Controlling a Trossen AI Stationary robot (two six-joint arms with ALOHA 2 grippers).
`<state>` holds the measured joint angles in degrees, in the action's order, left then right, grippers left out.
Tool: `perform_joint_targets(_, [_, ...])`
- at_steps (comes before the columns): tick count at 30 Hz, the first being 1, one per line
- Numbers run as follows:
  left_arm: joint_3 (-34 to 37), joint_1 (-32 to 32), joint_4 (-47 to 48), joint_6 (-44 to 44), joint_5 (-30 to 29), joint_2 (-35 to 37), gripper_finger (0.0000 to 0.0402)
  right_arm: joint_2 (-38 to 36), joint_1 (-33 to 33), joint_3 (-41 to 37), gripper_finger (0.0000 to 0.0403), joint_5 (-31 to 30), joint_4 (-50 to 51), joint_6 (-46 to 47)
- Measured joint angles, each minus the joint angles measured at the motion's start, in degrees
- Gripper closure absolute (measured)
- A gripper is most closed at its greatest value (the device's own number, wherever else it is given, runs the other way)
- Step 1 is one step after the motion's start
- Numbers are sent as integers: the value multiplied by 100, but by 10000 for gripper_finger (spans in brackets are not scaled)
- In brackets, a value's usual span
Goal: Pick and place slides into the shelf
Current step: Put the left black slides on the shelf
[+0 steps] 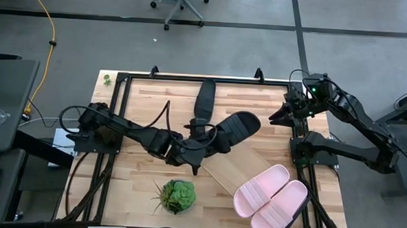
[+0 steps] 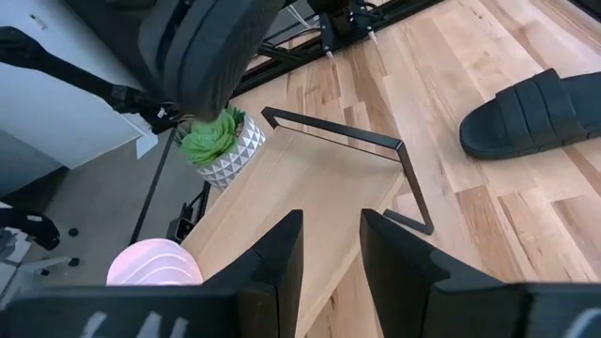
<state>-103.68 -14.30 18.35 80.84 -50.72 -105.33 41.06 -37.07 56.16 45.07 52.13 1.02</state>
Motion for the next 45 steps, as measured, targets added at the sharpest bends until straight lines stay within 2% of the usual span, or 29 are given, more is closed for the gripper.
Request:
perform_joint_targets(13, [14,2,404,339,-65,-118,401,-21,1,0,304,391,-53,16])
perform_joint_targets(17, [5,2,296,430,59,-238,401,-20,1,0,304,754,-611,367])
perform_joint_targets(23, [11,4,260,326,-25,-235,401,-11,1,0,303,901,-1145,859])
perform_joint_targets(35, [11,8,240,315,-136,-235,401,415,121,0,218,946,-1373,1248])
perform_joint_targets(45, [11,8,240,299,-140,-235,401,876,377,0,213,849,-1705,1309])
